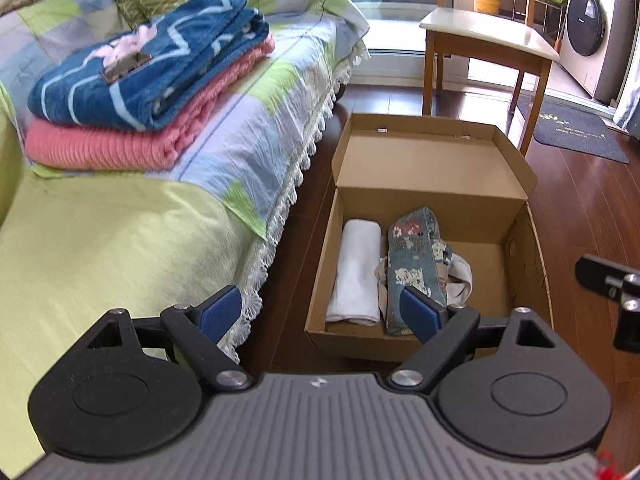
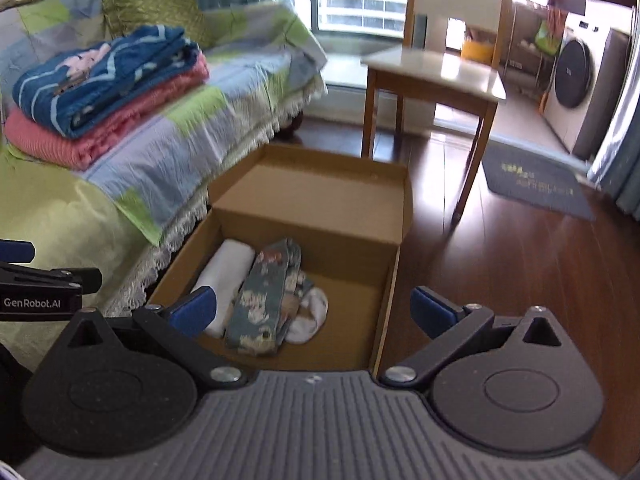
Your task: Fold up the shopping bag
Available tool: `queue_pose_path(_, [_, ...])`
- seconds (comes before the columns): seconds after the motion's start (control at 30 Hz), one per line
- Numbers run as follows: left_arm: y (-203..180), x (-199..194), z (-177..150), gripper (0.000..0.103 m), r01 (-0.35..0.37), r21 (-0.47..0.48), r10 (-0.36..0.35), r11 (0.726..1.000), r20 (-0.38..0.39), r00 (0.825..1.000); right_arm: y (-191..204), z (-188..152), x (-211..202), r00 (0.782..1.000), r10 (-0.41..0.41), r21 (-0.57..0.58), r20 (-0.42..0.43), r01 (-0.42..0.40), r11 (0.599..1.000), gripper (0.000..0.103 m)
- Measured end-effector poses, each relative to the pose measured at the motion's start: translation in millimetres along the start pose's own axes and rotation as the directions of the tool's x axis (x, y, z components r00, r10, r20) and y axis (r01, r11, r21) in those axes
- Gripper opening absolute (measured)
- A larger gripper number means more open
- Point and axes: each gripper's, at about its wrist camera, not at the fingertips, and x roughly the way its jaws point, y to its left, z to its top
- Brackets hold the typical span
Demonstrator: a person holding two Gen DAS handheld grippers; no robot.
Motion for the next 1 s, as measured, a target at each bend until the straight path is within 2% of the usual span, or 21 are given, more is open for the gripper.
queue_pose_path(0.13, [1.4,6.2,-3.5,0.088,0.014,-0.008,-0.014,1.000,-0.021,1.000,3.6,-2.4,15.2,0.996,0.017,0.040,-0.083,-0.014,0.999,0.102])
queue_pose_path(0.57, [7.6,29.6,-12.2,0.088,0.054,-0.038,-0.057,0.998,-0.090,0.994,18.0,-29.5,41.1,0.979,0.011,0.024,-0.203,-0.006,1.000,0.102])
queue_pose_path(0.6, [6.8,31.9,-13.2,0.088,0.057,-0.037,-0.060,0.998,-0.098,0.993,18.8,-18.2,44.9,0.977,0.013,0.024,-0.214,-0.009,1.000,0.102])
queue_pose_path(1.0, [-0.6,59.0,-15.4,0.088,0.082,-0.008,-0.082,0.997,-0.156,0.984,14.9,-20.6,68.8,0.963,-0.016,0.044,-0.268,0.028,0.999,0.102])
